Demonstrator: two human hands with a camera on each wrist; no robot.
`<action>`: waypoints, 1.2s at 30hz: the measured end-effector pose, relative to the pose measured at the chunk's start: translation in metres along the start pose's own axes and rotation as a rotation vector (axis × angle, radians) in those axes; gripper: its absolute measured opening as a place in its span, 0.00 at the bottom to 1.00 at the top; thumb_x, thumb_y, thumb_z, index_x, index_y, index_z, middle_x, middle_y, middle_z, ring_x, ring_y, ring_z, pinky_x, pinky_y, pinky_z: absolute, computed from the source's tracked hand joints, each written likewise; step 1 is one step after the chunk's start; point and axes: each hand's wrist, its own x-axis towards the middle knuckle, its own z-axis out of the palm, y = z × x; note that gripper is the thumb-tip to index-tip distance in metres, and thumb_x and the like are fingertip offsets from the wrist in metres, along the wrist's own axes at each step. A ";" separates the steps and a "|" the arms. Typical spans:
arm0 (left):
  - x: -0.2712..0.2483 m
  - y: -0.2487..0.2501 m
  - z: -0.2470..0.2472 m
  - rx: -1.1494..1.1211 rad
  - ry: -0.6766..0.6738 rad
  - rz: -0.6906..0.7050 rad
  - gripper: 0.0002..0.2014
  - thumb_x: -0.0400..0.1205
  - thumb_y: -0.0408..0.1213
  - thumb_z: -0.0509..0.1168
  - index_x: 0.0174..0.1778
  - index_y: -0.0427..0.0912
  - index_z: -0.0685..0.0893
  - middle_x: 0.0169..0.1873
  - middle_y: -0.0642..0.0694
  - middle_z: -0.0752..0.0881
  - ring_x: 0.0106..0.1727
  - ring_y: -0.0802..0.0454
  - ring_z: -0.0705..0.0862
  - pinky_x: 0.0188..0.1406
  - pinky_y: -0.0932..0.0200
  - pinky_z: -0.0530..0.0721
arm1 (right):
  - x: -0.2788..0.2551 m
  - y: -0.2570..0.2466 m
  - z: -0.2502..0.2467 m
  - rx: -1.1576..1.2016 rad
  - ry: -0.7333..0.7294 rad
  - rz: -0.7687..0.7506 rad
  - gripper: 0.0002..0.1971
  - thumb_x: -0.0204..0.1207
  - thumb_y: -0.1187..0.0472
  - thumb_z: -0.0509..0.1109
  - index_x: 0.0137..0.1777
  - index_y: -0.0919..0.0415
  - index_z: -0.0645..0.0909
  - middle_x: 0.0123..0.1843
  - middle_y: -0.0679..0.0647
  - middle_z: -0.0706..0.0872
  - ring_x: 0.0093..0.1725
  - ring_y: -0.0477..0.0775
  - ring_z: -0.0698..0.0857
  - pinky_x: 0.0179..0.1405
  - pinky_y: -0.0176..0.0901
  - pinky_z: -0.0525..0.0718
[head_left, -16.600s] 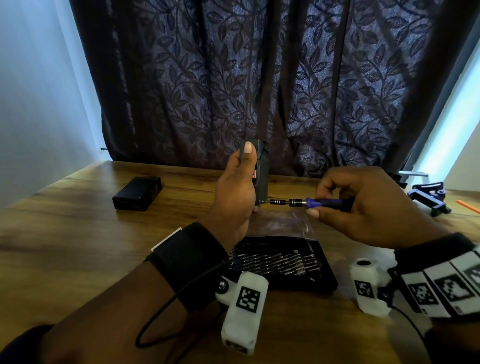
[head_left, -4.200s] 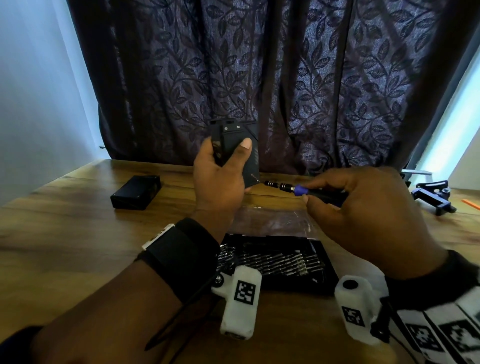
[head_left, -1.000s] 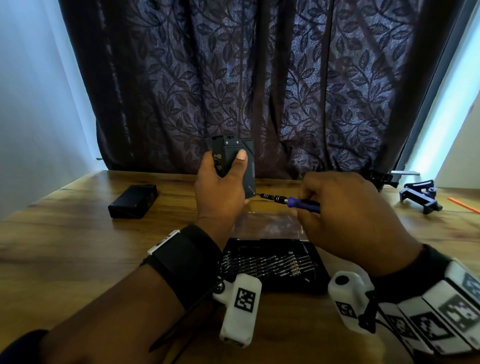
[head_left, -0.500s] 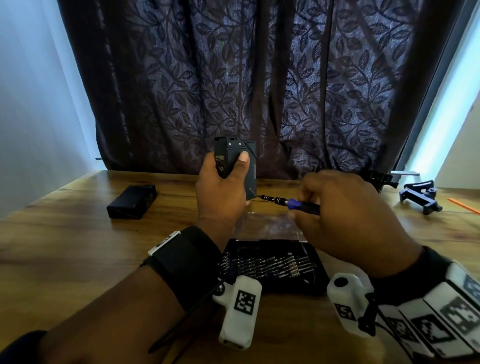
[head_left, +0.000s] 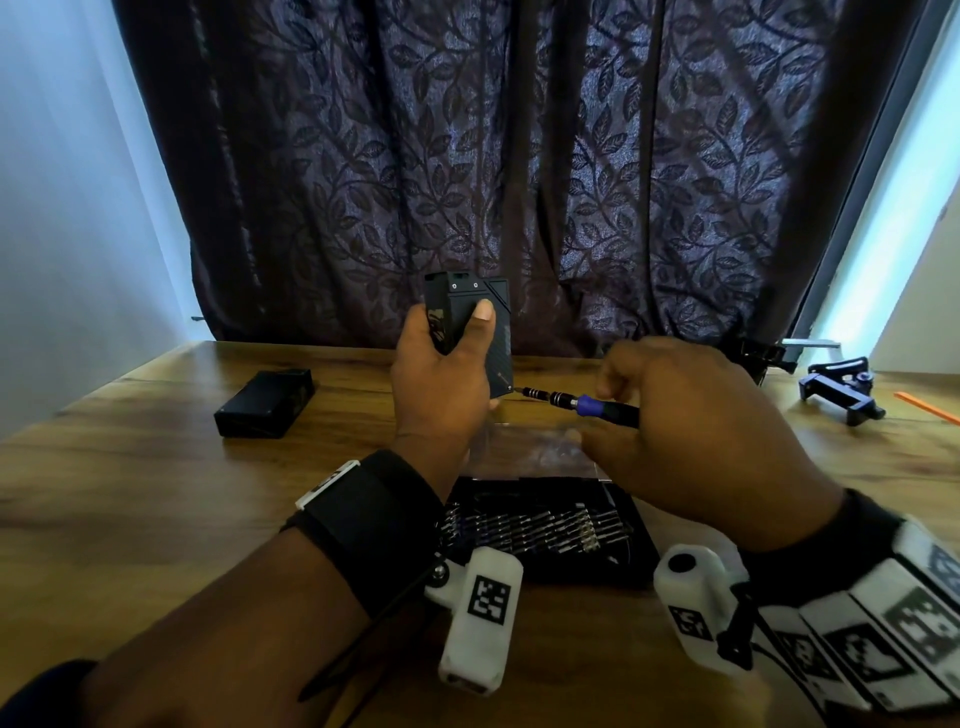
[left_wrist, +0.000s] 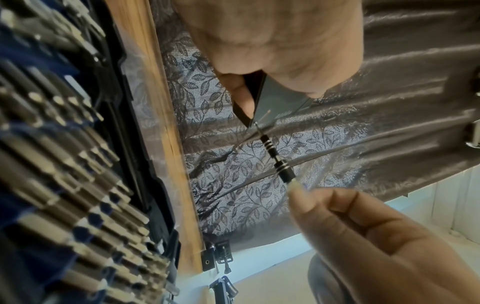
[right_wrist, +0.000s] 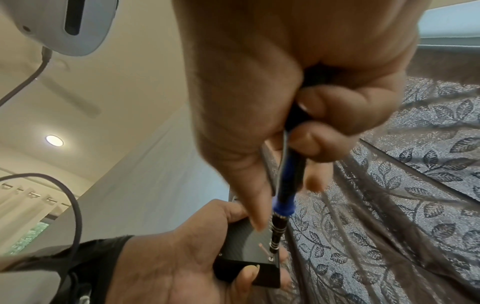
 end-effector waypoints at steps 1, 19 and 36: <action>0.000 0.000 0.000 0.001 -0.003 -0.005 0.03 0.86 0.47 0.72 0.52 0.56 0.84 0.50 0.49 0.92 0.49 0.47 0.93 0.33 0.49 0.91 | 0.000 0.000 0.000 -0.008 -0.005 0.005 0.11 0.73 0.45 0.78 0.44 0.49 0.81 0.40 0.44 0.82 0.39 0.48 0.79 0.39 0.43 0.73; -0.001 -0.008 0.001 0.017 -0.039 -0.008 0.05 0.85 0.48 0.73 0.52 0.55 0.85 0.49 0.45 0.93 0.50 0.37 0.93 0.35 0.45 0.90 | 0.002 0.008 0.003 -0.004 -0.016 0.023 0.11 0.76 0.45 0.76 0.38 0.48 0.82 0.32 0.41 0.81 0.34 0.38 0.76 0.31 0.35 0.67; 0.001 -0.004 -0.003 -0.007 -0.010 -0.066 0.05 0.86 0.48 0.72 0.52 0.54 0.84 0.52 0.43 0.93 0.52 0.42 0.93 0.37 0.46 0.92 | 0.006 0.021 0.013 0.144 -0.008 0.030 0.08 0.73 0.47 0.79 0.39 0.44 0.83 0.34 0.42 0.86 0.34 0.39 0.81 0.34 0.38 0.74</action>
